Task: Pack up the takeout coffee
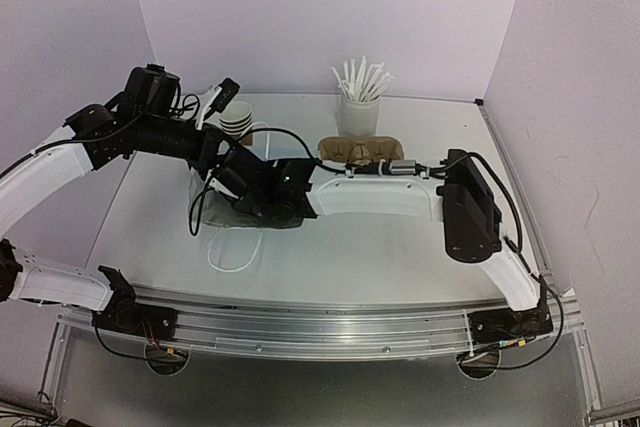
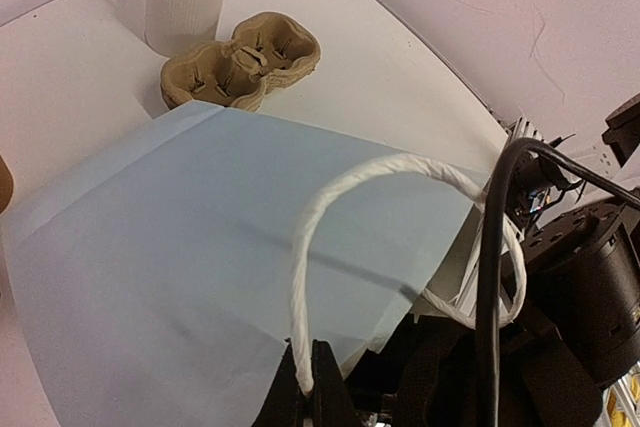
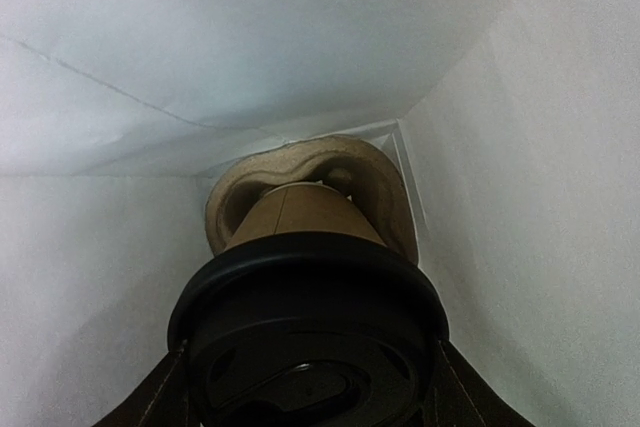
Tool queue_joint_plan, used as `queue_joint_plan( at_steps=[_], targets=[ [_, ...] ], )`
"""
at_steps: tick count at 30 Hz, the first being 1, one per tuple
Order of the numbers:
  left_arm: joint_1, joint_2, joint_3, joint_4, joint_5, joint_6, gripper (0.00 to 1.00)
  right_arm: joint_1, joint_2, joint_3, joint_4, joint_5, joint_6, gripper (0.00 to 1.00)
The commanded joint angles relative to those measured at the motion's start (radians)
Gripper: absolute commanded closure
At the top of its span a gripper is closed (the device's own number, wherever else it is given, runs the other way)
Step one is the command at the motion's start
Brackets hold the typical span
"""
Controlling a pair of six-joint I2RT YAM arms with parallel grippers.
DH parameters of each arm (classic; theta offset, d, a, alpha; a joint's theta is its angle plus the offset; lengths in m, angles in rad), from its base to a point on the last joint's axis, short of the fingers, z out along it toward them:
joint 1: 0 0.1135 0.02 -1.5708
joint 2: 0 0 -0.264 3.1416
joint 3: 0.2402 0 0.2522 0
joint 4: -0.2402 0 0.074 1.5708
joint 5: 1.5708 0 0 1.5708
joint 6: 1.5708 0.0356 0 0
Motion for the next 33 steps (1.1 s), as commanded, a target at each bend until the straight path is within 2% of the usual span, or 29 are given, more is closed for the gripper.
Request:
queue_joint_plan(
  at_steps=[1, 7, 24, 27, 33],
  targets=[
    [-0.015, -0.011, 0.042, 0.033, 0.083, -0.007, 1.0, -0.034, 0.054, 0.0, -0.004, 0.035, -0.002, 1.0],
    [-0.015, -0.013, 0.052, 0.025, 0.087, -0.008, 1.0, -0.073, 0.123, 0.035, -0.074, 0.008, 0.022, 1.0],
    [-0.015, -0.025, 0.05, 0.028, 0.097, -0.008, 1.0, -0.073, 0.229, 0.098, -0.069, 0.078, -0.009, 1.0],
    [-0.015, -0.027, 0.053, 0.027, 0.097, -0.008, 1.0, -0.074, 0.235, 0.12, -0.099, 0.127, 0.021, 1.0],
    [-0.015, -0.027, 0.055, 0.031, 0.115, -0.004, 1.0, -0.097, 0.255, 0.137, -0.143, 0.113, 0.074, 1.0]
  ],
)
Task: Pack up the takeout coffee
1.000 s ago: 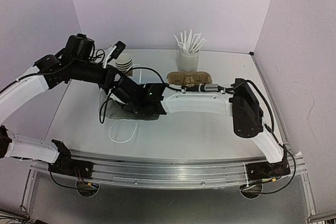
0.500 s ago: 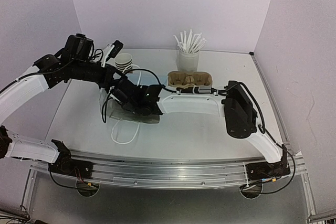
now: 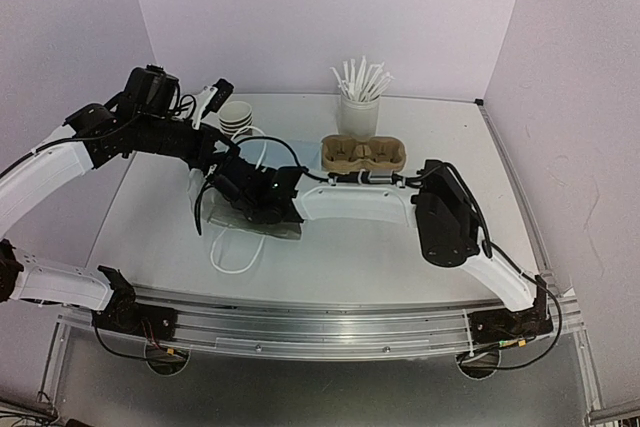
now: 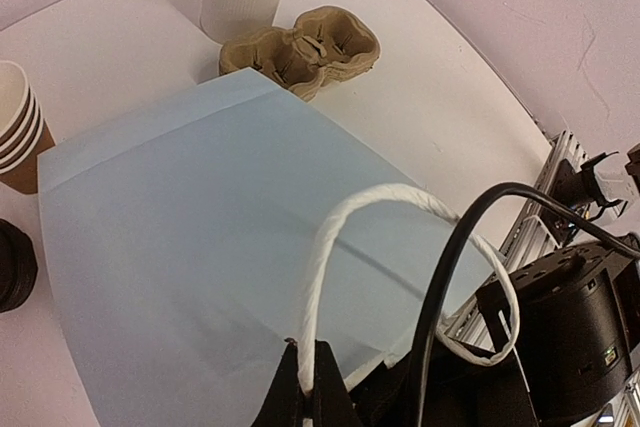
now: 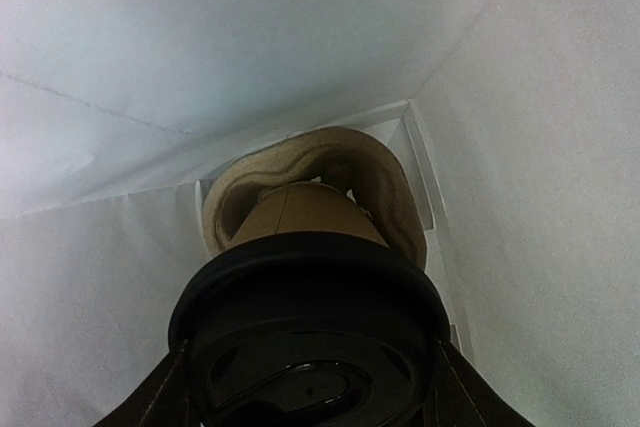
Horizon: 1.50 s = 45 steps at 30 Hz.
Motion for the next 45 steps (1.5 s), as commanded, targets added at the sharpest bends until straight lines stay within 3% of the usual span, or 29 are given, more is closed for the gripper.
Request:
queue_joint_plan(
  at_steps=[1, 11, 14, 23, 27, 37, 41, 45],
  targets=[
    [-0.036, -0.03, 0.055, 0.062, 0.204, -0.005, 1.0, -0.083, 0.108, 0.001, -0.148, -0.013, 0.053, 1.0],
    [-0.018, -0.031, 0.049, 0.058, 0.188, -0.015, 1.0, -0.061, 0.053, 0.017, -0.121, 0.019, 0.02, 0.75],
    [-0.012, -0.03, 0.049, 0.056, 0.176, -0.018, 1.0, -0.047, 0.031, 0.006, -0.102, 0.031, -0.013, 0.64],
    [-0.004, -0.019, 0.037, 0.029, 0.034, -0.037, 1.0, 0.028, -0.049, -0.027, 0.013, 0.084, -0.112, 0.45],
    [-0.004, -0.016, 0.041, 0.017, 0.01, -0.037, 1.0, 0.05, -0.1, -0.065, 0.061, 0.088, -0.118, 0.29],
    [-0.004, -0.016, 0.041, 0.011, -0.025, -0.035, 1.0, 0.093, -0.17, -0.122, 0.108, 0.096, -0.15, 0.22],
    [-0.004, -0.012, 0.044, 0.009, -0.031, -0.035, 1.0, 0.105, -0.207, -0.161, 0.121, 0.068, -0.143, 0.12],
    [-0.004, -0.009, 0.045, 0.009, -0.03, -0.034, 1.0, 0.106, -0.233, -0.203, 0.123, 0.061, -0.137, 0.1]
  ],
)
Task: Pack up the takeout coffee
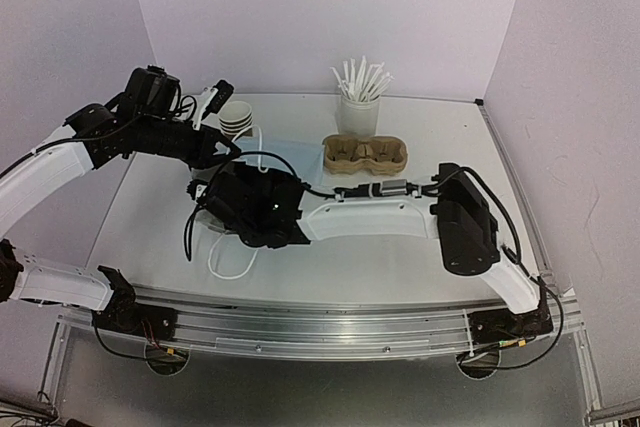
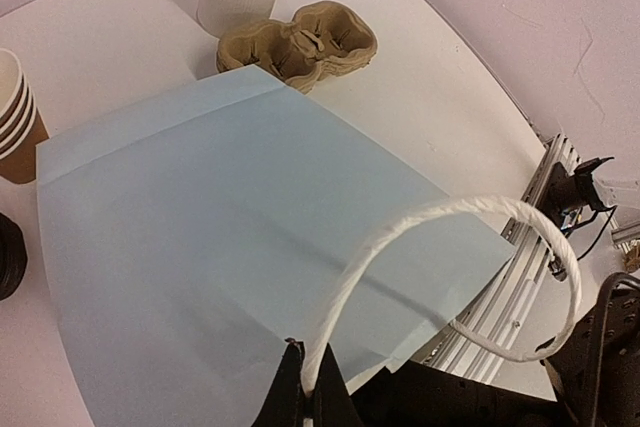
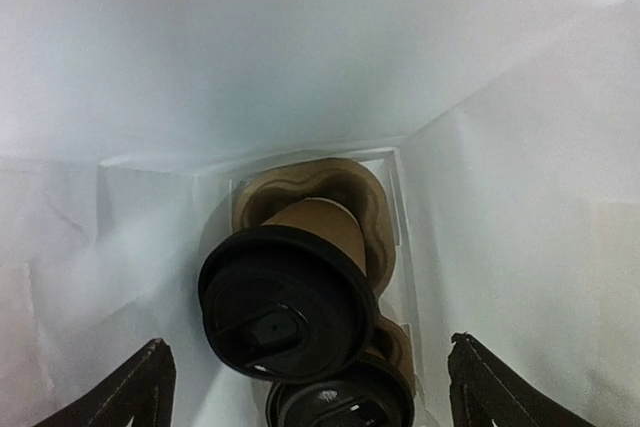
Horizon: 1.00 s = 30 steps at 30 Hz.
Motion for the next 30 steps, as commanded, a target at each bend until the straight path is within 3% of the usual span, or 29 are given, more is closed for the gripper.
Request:
queue_joint_plan(
  at_steps=[1, 9, 18, 25, 30],
  targets=[
    [-0.004, -0.013, 0.044, 0.016, -0.02, -0.004, 1.0, 0.003, -0.101, -0.041, 0.038, -0.013, 0.009, 0.1],
    [-0.003, -0.015, 0.044, 0.017, -0.028, -0.005, 1.0, 0.036, -0.196, -0.104, 0.038, -0.131, 0.01, 0.1],
    [0.001, -0.015, 0.052, 0.011, -0.023, -0.005, 1.0, 0.049, -0.382, -0.247, 0.036, -0.268, 0.126, 0.11],
    [0.002, -0.009, 0.06, 0.01, -0.018, -0.004, 1.0, 0.053, -0.557, -0.376, 0.019, -0.594, 0.225, 0.13],
    [0.002, -0.007, 0.061, 0.012, -0.015, -0.004, 1.0, 0.063, -0.652, -0.494, -0.016, -0.653, 0.198, 0.14]
  ],
)
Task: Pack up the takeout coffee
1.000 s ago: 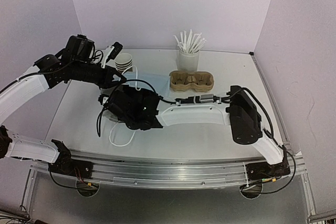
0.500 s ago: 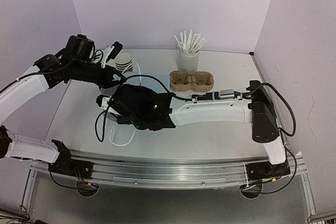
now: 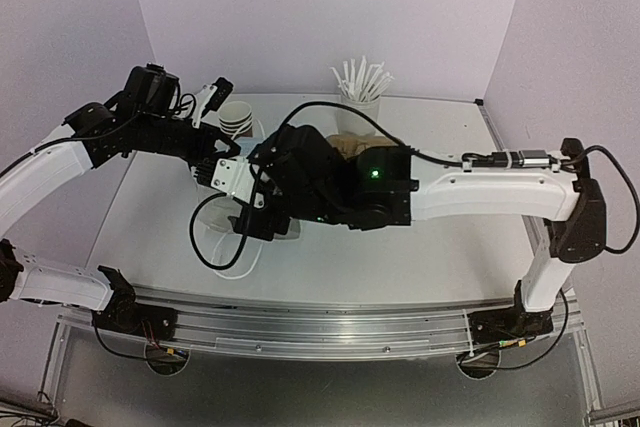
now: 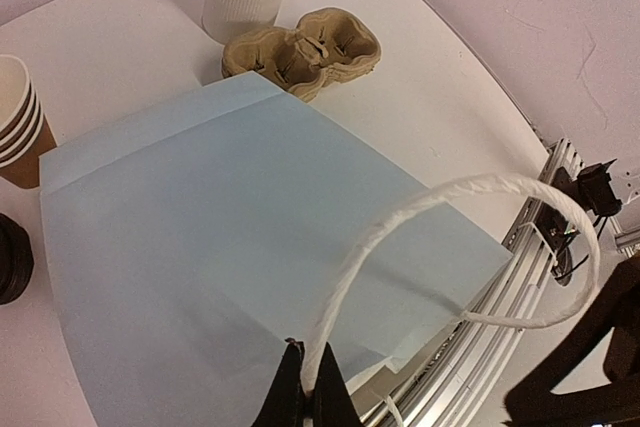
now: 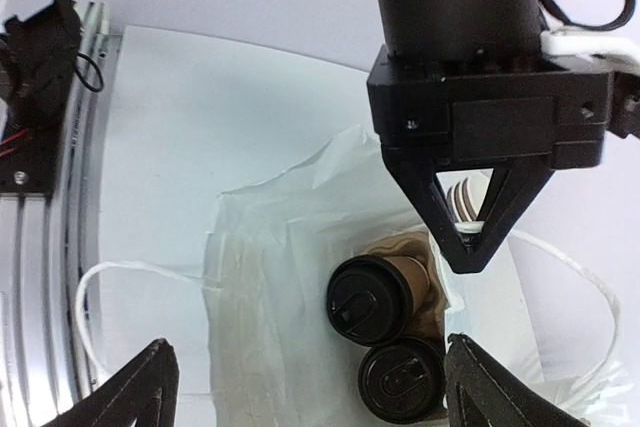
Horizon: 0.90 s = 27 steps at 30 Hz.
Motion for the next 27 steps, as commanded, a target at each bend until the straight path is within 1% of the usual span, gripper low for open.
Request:
queue_joint_plan(
  at_steps=[1, 3, 8, 10, 17, 22, 27],
  targets=[
    [0.002, -0.007, 0.052, 0.01, 0.002, -0.004, 1.0, 0.019, -0.099, -0.095, -0.042, -0.142, -0.027, 0.14],
    [0.002, -0.008, 0.052, 0.01, 0.004, -0.004, 1.0, 0.041, -0.103, -0.142, -0.058, -0.128, -0.096, 0.14],
    [0.003, -0.009, 0.05, 0.011, 0.006, -0.002, 1.0, 0.048, -0.089, -0.244, -0.073, -0.016, -0.172, 0.12],
    [0.002, -0.01, 0.051, 0.011, 0.008, -0.001, 1.0, 0.048, -0.066, -0.26, -0.075, 0.033, -0.204, 0.11],
    [0.002, -0.006, 0.053, 0.01, 0.018, -0.004, 1.0, 0.028, 0.047, -0.201, -0.072, 0.145, -0.243, 0.12],
    [0.002, -0.001, 0.059, 0.011, 0.025, -0.004, 1.0, 0.006, 0.123, -0.157, -0.072, 0.202, -0.267, 0.17],
    [0.003, -0.002, 0.062, 0.003, 0.025, -0.003, 1.0, -0.016, 0.153, -0.13, -0.07, 0.253, -0.259, 0.29]
  ],
)
